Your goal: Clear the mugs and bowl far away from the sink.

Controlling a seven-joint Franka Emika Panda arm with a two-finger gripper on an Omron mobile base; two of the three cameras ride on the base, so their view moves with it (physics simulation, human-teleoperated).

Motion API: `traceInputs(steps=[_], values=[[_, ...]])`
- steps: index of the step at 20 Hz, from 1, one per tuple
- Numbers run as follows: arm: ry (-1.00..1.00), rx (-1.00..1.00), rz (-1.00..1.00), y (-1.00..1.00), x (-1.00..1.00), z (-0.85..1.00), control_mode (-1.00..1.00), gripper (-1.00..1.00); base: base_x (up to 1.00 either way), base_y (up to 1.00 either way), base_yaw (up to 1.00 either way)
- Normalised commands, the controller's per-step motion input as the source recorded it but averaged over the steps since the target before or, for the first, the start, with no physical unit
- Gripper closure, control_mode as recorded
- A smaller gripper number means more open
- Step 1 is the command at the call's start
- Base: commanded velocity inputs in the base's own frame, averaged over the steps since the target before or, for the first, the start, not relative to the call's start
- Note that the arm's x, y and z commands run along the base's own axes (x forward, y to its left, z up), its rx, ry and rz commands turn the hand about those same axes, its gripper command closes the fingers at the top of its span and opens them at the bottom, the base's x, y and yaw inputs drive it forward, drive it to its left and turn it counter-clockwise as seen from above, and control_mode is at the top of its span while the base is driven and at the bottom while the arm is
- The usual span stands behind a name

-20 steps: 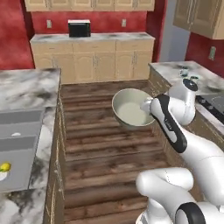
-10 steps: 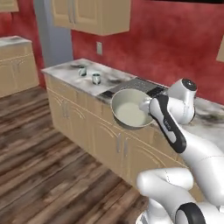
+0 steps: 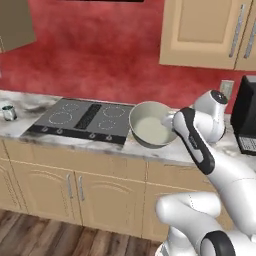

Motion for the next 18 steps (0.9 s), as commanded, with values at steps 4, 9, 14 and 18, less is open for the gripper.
traceInputs(steps=[4,9,14,18], values=[[0.0,0.0,0.0,0.0,0.0,0.0,1.0,1.0,0.0,0.84,-0.75],[0.0,0.0,0.0,0.0,0.0,0.0,1.0,1.0,0.02,1.0,-0.68],[0.0,0.0,0.0,0.0,0.0,0.0,1.0,1.0,0.25,0.51,-0.53],[0.0,0.0,0.0,0.0,0.0,0.0,1.0,1.0,0.0,0.0,-0.04]])
